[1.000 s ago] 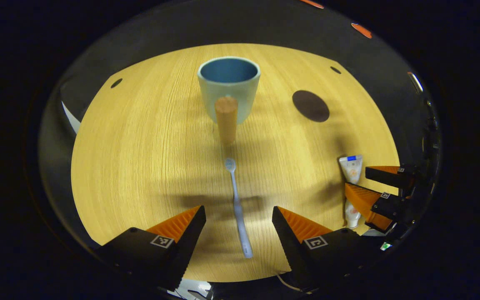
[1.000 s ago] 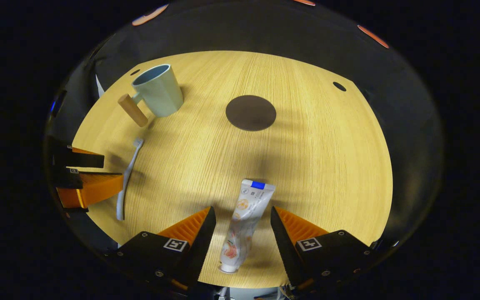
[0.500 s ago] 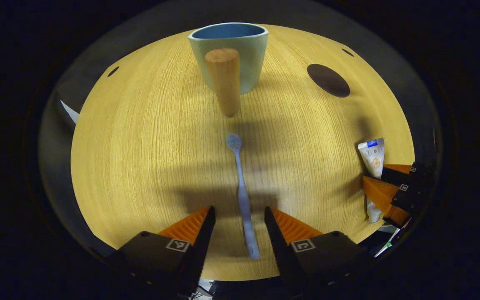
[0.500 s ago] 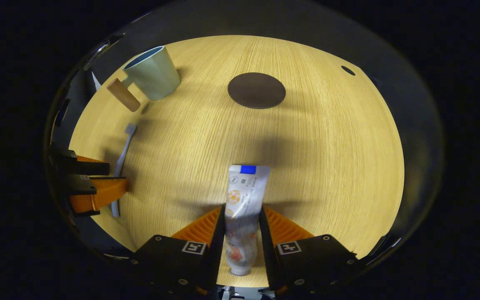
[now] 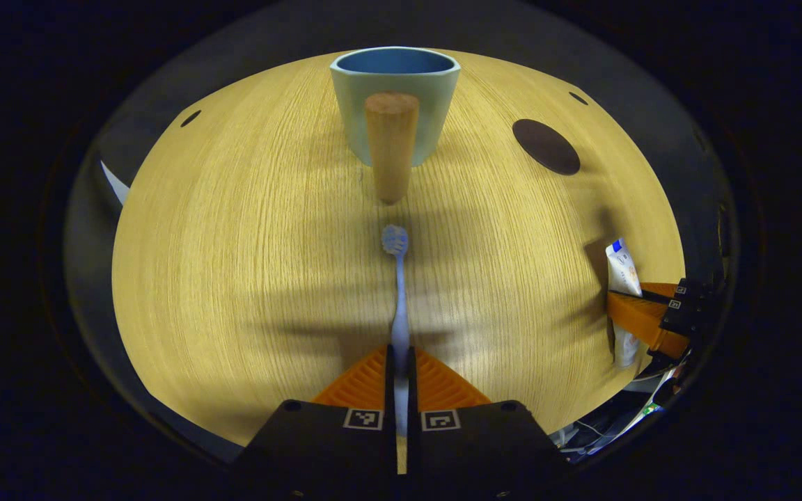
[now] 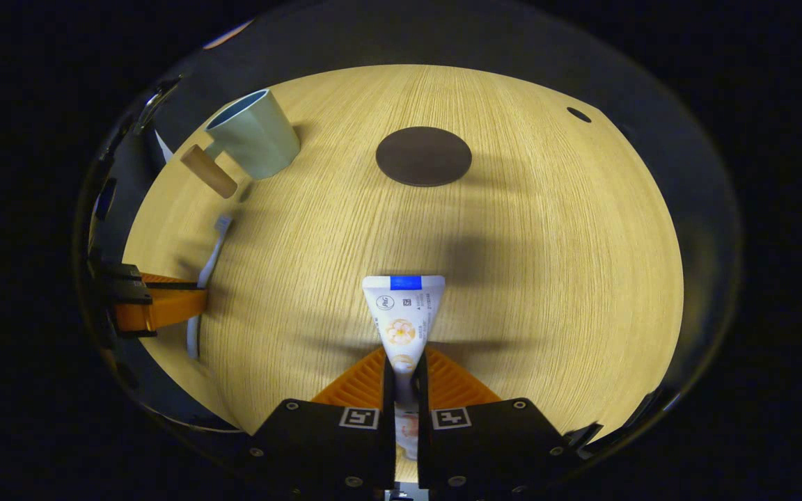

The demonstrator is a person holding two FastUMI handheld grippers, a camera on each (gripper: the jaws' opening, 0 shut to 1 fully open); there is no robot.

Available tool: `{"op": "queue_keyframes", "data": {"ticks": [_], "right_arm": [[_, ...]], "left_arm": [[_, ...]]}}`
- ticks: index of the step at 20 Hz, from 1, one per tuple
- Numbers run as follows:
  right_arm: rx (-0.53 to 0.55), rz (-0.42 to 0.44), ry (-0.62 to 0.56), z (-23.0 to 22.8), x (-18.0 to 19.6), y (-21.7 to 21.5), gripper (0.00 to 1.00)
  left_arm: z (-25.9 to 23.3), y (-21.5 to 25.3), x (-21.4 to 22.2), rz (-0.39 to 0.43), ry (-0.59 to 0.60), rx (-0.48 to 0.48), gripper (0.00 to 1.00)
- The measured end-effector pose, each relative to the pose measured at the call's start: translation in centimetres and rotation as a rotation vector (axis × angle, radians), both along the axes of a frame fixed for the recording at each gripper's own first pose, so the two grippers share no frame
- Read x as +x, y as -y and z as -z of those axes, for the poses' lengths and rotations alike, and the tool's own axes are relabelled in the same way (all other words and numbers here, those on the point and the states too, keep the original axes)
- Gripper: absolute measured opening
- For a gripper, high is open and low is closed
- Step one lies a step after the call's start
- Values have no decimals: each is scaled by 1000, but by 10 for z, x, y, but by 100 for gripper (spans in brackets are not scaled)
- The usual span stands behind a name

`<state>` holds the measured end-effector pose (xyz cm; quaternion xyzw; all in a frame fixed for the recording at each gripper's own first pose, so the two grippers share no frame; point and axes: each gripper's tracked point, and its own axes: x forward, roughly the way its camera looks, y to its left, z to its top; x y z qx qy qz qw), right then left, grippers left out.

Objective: Put the toothbrush and toothpaste on the desktop into the cup, then pick up the cup and place it on the coaster on the desktop.

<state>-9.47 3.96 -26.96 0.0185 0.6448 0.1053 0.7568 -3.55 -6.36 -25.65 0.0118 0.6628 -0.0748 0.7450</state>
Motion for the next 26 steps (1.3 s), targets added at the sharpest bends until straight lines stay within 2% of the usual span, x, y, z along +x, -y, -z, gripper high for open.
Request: {"op": "queue_keyframes", "data": {"ticks": [7, 10, 16, 19, 22, 26], "right_arm": [[32, 17, 88, -17, 10, -3, 13], [41, 33, 171, -36, 25, 3, 13], [76, 64, 251, -57, 34, 4, 13], [78, 69, 336, -78, 45, 10, 13], [83, 82, 454, -118, 61, 27, 13], [87, 107, 608, -163, 79, 41, 13]], "left_arm": [[-29, -6, 30, 13, 151, -37, 5], [-41, -6, 43, 23, 232, -70, 6], [-52, -9, 51, 51, 292, -124, 5], [-61, -2, 61, 68, 362, -160, 5], [-77, 0, 80, 68, 464, -179, 5], [-84, -10, 113, 57, 605, -165, 5]]}}
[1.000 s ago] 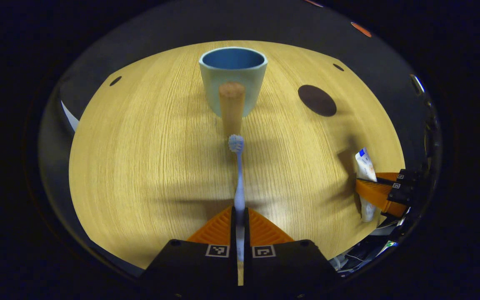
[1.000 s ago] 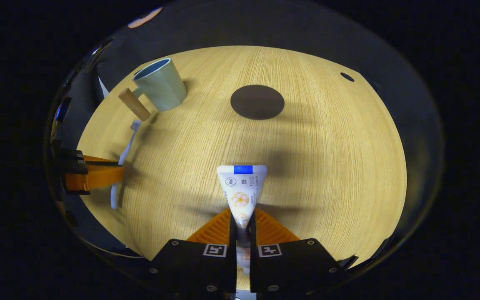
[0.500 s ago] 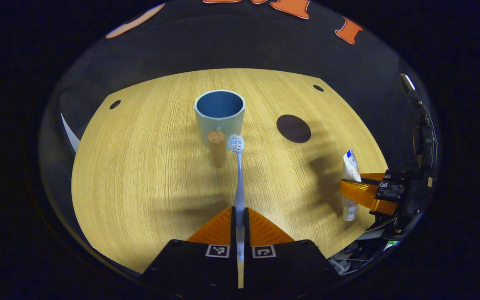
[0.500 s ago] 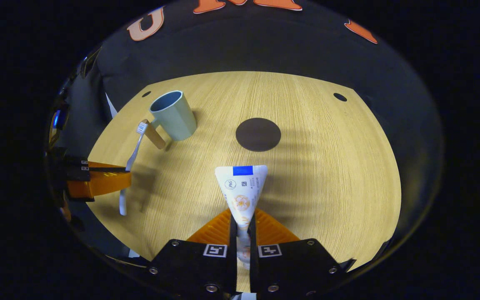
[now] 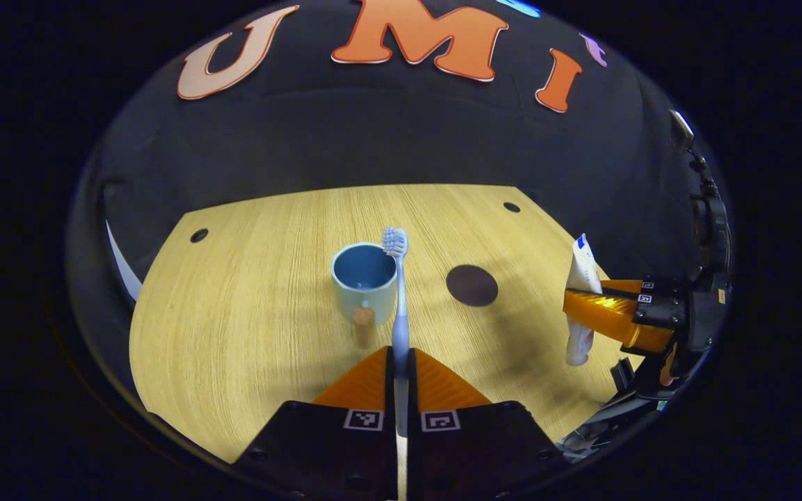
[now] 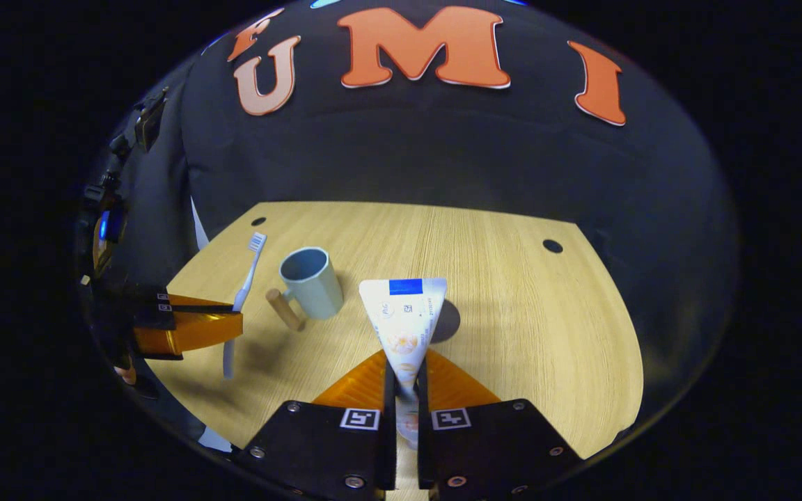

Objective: Put the toothbrush and toothpaste on the desktop into the cup, then pick up the cup and place it on the coaster on the desktop.

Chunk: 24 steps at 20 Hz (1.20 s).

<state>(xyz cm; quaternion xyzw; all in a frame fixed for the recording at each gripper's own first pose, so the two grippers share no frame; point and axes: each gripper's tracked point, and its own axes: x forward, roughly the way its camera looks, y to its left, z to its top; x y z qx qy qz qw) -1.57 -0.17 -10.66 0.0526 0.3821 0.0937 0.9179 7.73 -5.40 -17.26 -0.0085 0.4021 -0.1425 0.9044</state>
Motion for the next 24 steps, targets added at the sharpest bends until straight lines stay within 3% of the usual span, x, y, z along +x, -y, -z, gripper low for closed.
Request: {"op": "queue_keyframes", "data": {"ticks": [12, 19, 24], "right_arm": [[-6, 21, 344, -66, 1, 27, 13], [1, 60, 472, -84, 33, 34, 12], [35, 64, 483, -81, 50, 28, 13]], "left_arm": [[-64, -9, 93, -50, 457, -38, 5], [-73, -7, 131, -79, 578, -106, 5], [-48, -2, 144, -67, 569, -109, 5]]}}
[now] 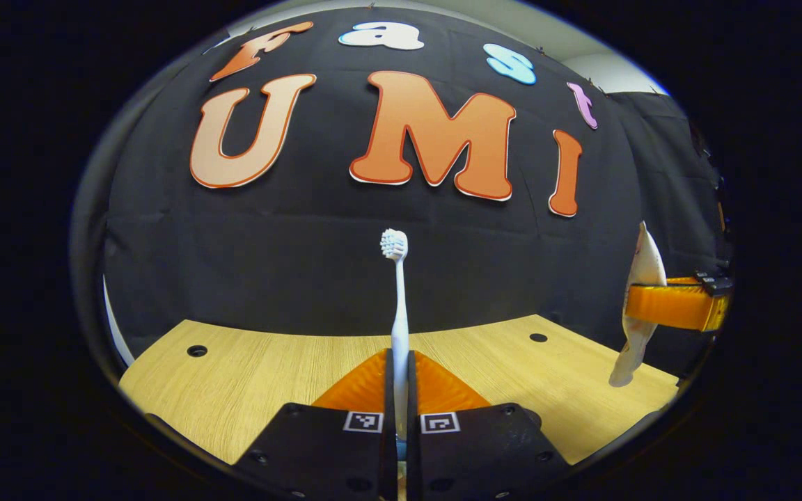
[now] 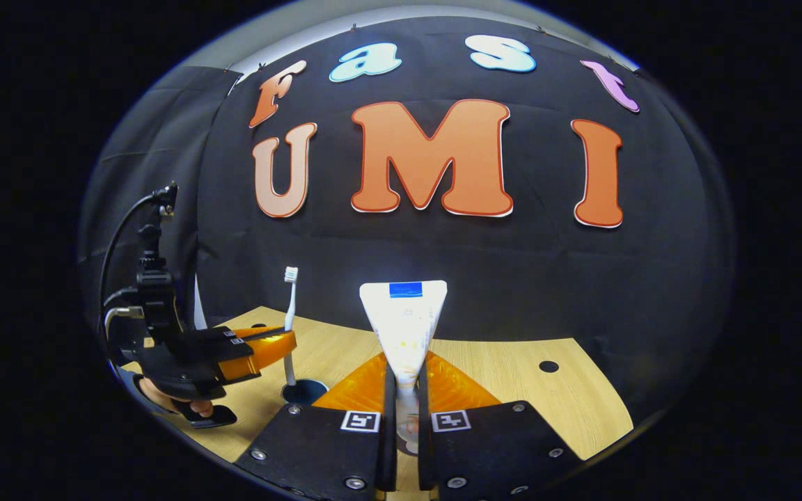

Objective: Put the toothbrush and toothpaste on the desktop into the cup, then pick up the cup and place it on the coaster on the desktop.

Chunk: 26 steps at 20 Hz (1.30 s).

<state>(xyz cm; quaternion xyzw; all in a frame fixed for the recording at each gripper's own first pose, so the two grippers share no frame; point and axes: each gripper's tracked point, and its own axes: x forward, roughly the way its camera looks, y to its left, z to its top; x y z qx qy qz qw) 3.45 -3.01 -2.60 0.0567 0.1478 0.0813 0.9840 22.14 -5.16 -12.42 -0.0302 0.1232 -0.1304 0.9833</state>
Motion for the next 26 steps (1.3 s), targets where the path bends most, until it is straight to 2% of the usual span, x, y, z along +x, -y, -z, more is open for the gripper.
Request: {"op": "queue_keyframes", "data": {"ticks": [9, 11, 12, 16, 26], "right_arm": [[4, 7, 9, 1, 8, 1, 12], [3, 11, 17, -2, 7, 2, 12], [2, 15, 22, -4, 7, 3, 12], [-12, 22, 41, -15, 9, 6, 12], [2, 15, 80, -33, 16, -7, 12]], "left_arm": [[32, 1, 15, 12, -17, 11, 6], [45, 12, 13, 59, -49, 2, 10], [53, 12, 8, 68, -71, 9, 24], [63, 2, 4, 36, -77, 41, 100], [22, -4, -22, 52, -8, 44, 98]]}}
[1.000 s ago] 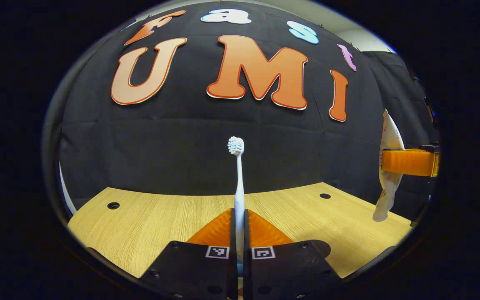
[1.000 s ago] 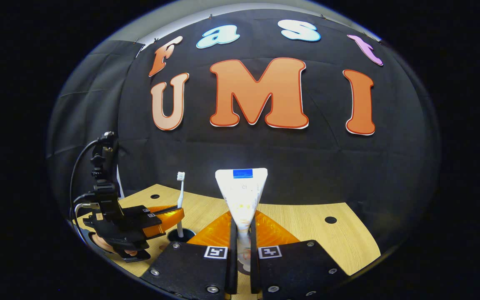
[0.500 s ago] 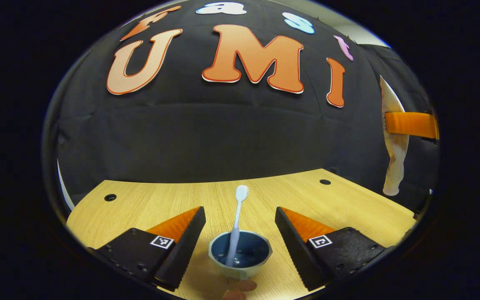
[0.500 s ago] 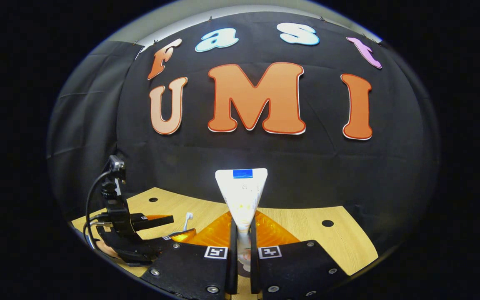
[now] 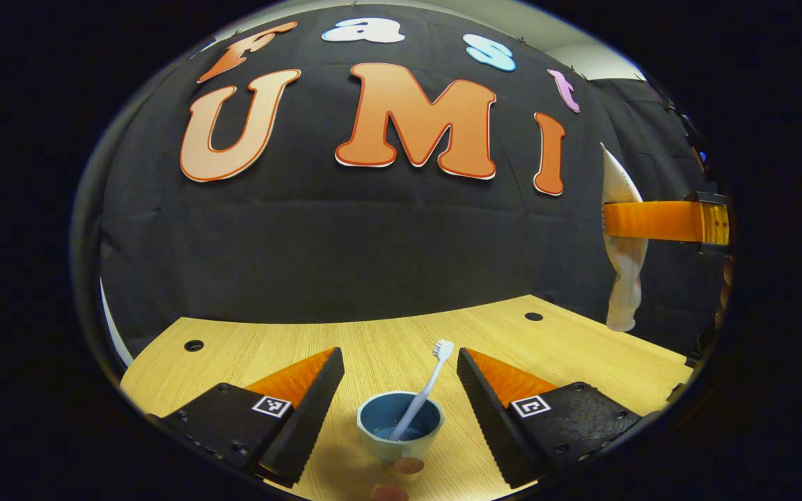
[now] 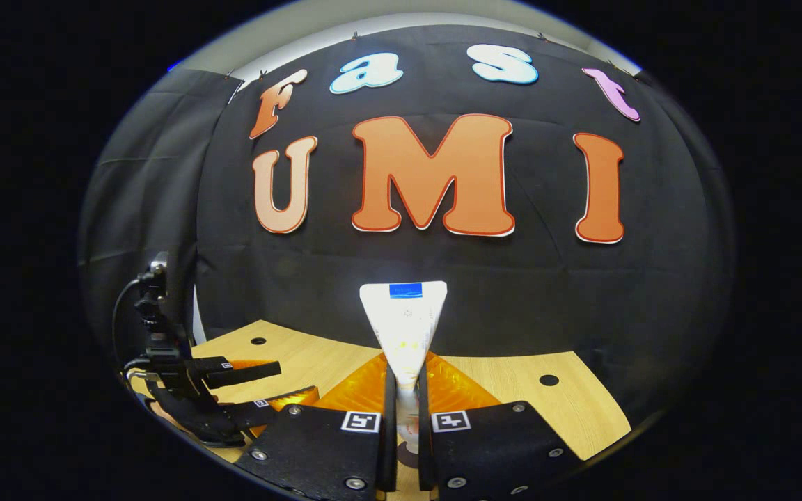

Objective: Put the toothbrush and toothpaste on the desktop into the cup, then pick up the cup and place it on the coaster on the desktop.

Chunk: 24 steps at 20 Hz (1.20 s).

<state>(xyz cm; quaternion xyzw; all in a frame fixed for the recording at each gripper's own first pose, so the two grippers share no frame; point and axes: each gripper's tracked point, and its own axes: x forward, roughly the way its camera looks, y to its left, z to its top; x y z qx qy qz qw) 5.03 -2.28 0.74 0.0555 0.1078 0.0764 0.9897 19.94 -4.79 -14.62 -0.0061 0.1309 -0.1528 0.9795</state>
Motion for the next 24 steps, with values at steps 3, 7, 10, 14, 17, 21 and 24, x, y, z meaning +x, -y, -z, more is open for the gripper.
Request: {"op": "queue_keyframes", "data": {"ticks": [3, 7, 10, 14, 17, 21, 24], "right_arm": [[8, -8, 31, -8, 5, -9, 12], [53, -33, 66, -19, 14, -30, 12], [67, -39, 87, -20, 22, -42, 12], [115, -67, 82, -15, 32, -64, 12], [139, -103, 103, -13, 39, -86, 13], [174, -157, 141, -11, 45, -118, 12], [214, -196, 161, -7, 51, -136, 12]], "left_arm": [[-12, -8, -14, -5, 1, -8, 98], [-20, -22, -35, -18, -4, -13, 98], [-24, -37, -48, -36, 6, -15, 98], [-28, -59, -65, -68, 6, -30, 98], [-35, -75, -78, -94, 24, -24, 98], [-45, -90, -96, -116, 57, 6, 98], [-46, -99, -106, -130, 61, 6, 98]]}}
